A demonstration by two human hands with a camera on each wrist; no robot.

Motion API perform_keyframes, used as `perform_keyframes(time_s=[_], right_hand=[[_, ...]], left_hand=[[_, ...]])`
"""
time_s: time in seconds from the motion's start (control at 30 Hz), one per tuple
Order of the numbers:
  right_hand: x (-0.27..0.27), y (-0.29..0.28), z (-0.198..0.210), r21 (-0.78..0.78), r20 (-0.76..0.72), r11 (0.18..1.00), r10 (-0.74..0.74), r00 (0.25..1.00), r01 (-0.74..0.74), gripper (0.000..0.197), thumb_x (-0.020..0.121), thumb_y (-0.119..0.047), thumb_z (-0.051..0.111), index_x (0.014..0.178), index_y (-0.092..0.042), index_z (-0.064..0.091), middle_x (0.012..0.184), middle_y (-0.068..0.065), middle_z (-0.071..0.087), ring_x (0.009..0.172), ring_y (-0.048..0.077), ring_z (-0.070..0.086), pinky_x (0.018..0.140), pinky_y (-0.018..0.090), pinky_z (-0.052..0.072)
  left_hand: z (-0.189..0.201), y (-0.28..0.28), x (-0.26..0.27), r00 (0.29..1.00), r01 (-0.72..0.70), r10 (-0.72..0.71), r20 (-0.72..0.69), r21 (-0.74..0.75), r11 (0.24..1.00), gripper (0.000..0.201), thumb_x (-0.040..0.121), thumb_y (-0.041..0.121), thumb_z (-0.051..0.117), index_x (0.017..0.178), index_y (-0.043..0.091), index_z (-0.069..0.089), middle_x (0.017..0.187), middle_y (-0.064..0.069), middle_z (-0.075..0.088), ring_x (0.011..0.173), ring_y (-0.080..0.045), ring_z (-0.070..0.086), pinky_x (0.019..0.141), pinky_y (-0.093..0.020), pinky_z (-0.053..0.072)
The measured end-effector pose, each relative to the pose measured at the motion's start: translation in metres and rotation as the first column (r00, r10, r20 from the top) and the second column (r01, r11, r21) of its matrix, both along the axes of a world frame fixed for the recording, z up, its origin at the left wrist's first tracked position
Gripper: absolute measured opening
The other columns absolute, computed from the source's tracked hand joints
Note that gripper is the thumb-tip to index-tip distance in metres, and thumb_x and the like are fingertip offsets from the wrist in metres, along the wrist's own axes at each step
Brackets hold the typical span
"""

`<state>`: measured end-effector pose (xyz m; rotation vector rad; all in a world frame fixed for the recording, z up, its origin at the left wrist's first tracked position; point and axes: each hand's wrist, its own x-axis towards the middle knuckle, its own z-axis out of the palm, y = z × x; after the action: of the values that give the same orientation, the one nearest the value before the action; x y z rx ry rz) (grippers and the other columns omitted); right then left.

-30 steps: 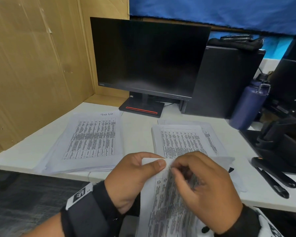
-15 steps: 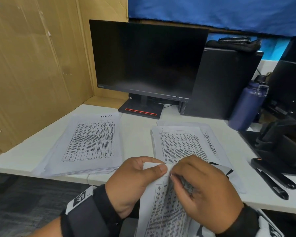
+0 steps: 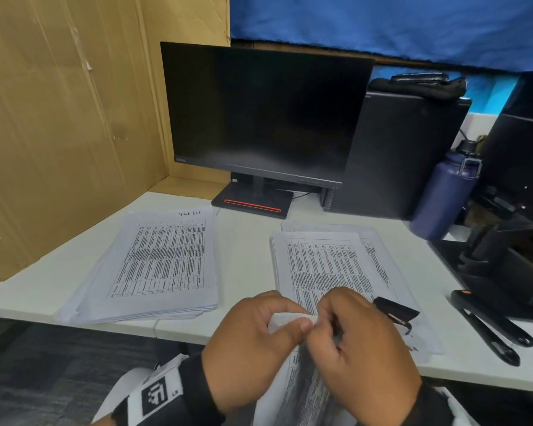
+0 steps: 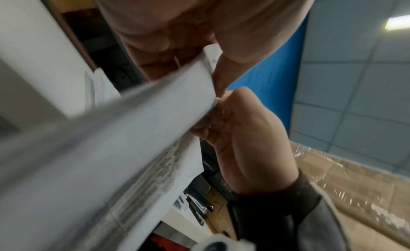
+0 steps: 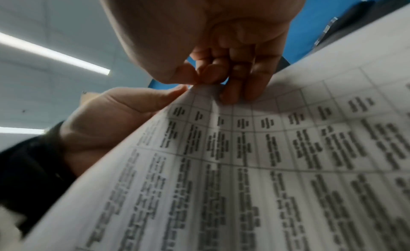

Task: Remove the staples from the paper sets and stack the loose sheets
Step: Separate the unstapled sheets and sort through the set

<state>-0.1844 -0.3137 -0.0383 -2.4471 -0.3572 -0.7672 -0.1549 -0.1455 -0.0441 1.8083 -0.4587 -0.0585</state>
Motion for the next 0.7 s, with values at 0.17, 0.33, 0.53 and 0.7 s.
perform_keyframes(time_s=[0.17, 0.33, 0.53, 0.7], right_hand=[[0.002, 0.003, -0.002, 0.149, -0.036, 0.989, -0.009, 0.999, 0.014, 0.017, 0.076, -0.04, 0.048, 0.065, -0.026, 0.047, 0.062, -0.011, 0.047, 0.065, 0.005, 0.049, 0.057, 0.015, 0.038], [0.0, -0.004, 0.003, -0.147, 0.116, 0.985, 0.111, 0.987, -0.093, 0.008, 0.086, -0.024, 0.058, 0.094, -0.027, 0.057, 0.086, -0.009, 0.057, 0.071, 0.014, 0.058, 0.056, 0.031, 0.048], [0.002, -0.01, -0.002, -0.269, 0.16, 0.961, 0.107, 0.981, -0.061, 0.006, 0.087, -0.019, 0.063, 0.09, -0.019, 0.068, 0.087, -0.003, 0.061, 0.067, 0.022, 0.059, 0.048, 0.032, 0.049], [0.001, -0.009, 0.0, -0.254, 0.167, 0.967, 0.048, 0.985, -0.004, 0.014, 0.087, -0.025, 0.063, 0.074, -0.022, 0.065, 0.072, -0.007, 0.056, 0.058, 0.017, 0.054, 0.045, 0.031, 0.046]], left_hand=[[0.003, 0.0, 0.002, 0.999, -0.046, 0.045, 0.016, 0.023, 0.999, 0.016, 0.086, 0.037, 0.072, 0.089, 0.024, 0.081, 0.086, 0.012, 0.076, 0.085, -0.002, 0.07, 0.083, -0.018, 0.05], [-0.002, 0.003, 0.011, 0.978, -0.088, 0.059, -0.202, -0.136, 0.987, 0.023, 0.075, 0.038, 0.076, 0.088, 0.019, 0.081, 0.088, -0.007, 0.081, 0.086, -0.023, 0.076, 0.095, -0.053, 0.058], [-0.002, 0.003, 0.013, 0.958, -0.108, 0.057, -0.28, -0.172, 0.979, 0.027, 0.072, 0.035, 0.078, 0.089, 0.015, 0.082, 0.09, -0.012, 0.081, 0.092, -0.034, 0.077, 0.096, -0.056, 0.057], [0.002, 0.004, 0.01, 0.951, -0.117, 0.056, -0.304, -0.186, 0.976, 0.01, 0.085, 0.022, 0.082, 0.089, 0.013, 0.081, 0.091, -0.014, 0.081, 0.086, -0.028, 0.076, 0.094, -0.053, 0.059]])
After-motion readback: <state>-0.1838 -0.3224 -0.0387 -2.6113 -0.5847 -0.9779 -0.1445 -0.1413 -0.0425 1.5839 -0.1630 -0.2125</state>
